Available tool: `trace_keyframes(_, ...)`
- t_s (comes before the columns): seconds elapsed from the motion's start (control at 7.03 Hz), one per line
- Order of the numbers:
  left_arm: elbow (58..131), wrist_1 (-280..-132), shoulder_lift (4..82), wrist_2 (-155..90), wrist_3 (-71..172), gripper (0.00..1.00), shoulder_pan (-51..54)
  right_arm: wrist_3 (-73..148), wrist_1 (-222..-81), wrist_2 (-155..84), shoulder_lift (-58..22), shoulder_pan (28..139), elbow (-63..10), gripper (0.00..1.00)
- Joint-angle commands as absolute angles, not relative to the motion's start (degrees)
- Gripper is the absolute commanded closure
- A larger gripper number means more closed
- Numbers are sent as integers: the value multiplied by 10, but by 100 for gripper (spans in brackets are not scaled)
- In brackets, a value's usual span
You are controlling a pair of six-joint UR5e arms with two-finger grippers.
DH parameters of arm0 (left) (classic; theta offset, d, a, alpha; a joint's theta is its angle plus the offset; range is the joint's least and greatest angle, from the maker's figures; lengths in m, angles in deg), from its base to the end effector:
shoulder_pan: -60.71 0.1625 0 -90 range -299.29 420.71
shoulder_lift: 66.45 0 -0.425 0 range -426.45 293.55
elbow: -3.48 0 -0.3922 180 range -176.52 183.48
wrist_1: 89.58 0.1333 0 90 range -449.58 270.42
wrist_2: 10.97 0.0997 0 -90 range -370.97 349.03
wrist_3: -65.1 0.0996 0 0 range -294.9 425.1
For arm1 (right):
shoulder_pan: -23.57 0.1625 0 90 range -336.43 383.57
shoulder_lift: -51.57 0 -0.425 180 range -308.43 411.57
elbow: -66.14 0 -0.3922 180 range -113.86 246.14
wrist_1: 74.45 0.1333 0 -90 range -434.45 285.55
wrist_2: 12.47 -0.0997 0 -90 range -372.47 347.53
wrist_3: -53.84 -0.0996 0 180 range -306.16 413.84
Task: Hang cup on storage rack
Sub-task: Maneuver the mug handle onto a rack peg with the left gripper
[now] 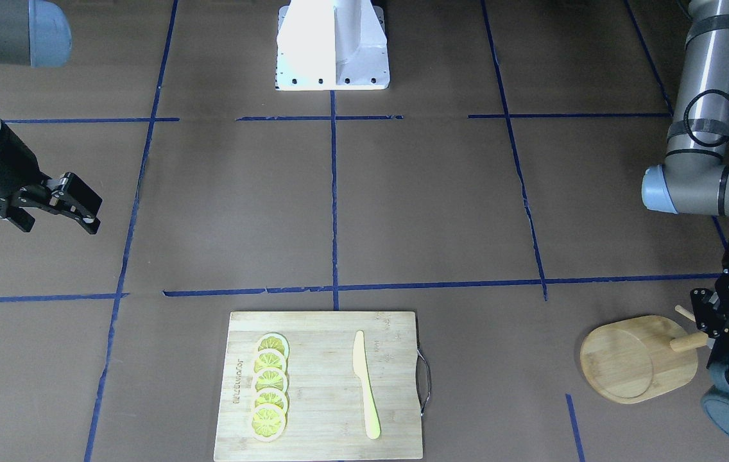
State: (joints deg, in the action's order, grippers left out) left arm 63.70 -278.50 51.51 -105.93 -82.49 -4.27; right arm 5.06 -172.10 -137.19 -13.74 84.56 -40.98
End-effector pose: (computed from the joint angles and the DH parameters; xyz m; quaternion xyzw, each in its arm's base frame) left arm 0.1735 -0.6666 0.4391 0.0197 0.7491 -0.5644 0.3462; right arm -0.2232 -0.5604 0.2989 0.0391 -0.3980 0.0703 0.9139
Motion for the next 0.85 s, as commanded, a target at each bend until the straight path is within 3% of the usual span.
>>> trace_keyframes(0.0, 641, -2795, 503, -1061, -826, 100, -43, 51, -1722, -1371, -139, 846, -409, 0)
trace_keyframes(0.71, 646, -2832, 476, -1062, -842, 100, -45, 51, -1721, -1371, -140, 846, -410, 0)
